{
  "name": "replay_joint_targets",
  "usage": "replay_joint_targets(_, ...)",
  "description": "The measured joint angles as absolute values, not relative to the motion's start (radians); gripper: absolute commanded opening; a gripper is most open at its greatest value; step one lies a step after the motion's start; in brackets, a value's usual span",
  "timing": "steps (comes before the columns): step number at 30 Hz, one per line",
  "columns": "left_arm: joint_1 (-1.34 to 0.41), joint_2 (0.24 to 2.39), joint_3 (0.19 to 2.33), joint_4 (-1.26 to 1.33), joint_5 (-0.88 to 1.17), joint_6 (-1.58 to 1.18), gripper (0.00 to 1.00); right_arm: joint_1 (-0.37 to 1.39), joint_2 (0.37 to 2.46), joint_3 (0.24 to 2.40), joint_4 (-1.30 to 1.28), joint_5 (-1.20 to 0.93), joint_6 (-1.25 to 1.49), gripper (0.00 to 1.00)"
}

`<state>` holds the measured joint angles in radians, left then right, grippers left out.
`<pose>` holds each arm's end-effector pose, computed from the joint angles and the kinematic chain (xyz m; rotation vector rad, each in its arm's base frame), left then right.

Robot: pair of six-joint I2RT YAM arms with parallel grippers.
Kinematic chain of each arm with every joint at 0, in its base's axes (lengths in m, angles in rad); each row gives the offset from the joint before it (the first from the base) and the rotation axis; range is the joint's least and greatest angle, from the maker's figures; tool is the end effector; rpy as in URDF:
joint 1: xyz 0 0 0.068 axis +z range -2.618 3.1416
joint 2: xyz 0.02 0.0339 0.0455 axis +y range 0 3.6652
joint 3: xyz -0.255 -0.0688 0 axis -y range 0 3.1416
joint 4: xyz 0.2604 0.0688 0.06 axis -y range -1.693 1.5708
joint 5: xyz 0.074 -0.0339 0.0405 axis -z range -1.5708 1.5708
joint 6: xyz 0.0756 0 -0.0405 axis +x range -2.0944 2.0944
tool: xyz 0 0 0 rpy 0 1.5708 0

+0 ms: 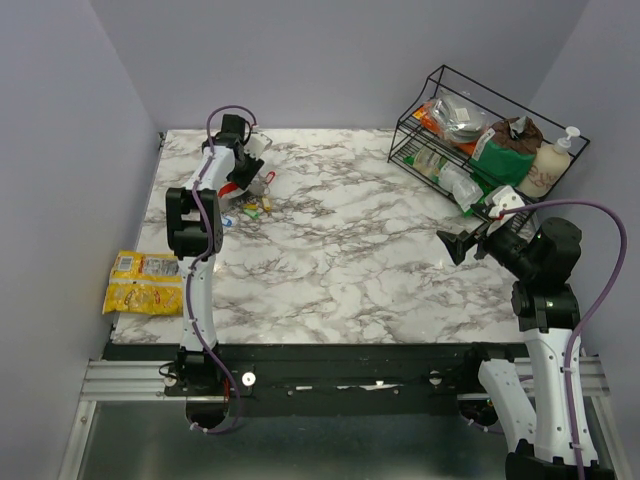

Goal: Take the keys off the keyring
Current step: Move the keyring to the center of the board.

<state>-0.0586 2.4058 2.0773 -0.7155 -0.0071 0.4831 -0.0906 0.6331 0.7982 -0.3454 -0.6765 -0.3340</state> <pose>0.5492 -0.0317 0.1281 0.6995 2.5287 0.1581 0.1957 0.0297 0.3425 -0.6806 1.5784 0.2773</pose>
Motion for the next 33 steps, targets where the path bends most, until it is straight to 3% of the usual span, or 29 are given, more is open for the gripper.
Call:
replay_joint_targets(5, -0.048, 2.450, 2.170, -0.815, 0.041, 0.503, 0.59, -0.091, 0.633, 0.798, -0.346, -0.677, -0.334, 1.00)
replay_joint_targets(7, -0.045, 2.466, 2.200, -0.850, 0.062, 0.510, 0.49, -0.091, 0.633, 0.798, -0.346, -0.676, -0.334, 1.00)
replay_joint_targets(12, -0.041, 2.498, 2.271, -0.952, 0.101, 0.522, 0.47, -0.091, 0.631, 0.798, -0.345, -0.676, -0.333, 1.00)
replay_joint_targets(19, -0.041, 2.507, 2.293, -1.011, 0.110, 0.532, 0.37, -0.091, 0.625, 0.798, -0.346, -0.676, -0.330, 1.00)
replay_joint_targets(33, -0.134, 2.366, 2.037, -0.968, 0.079, 0.557, 0.38, -0.091, 0.619, 0.798, -0.346, -0.676, -0.330, 1.00)
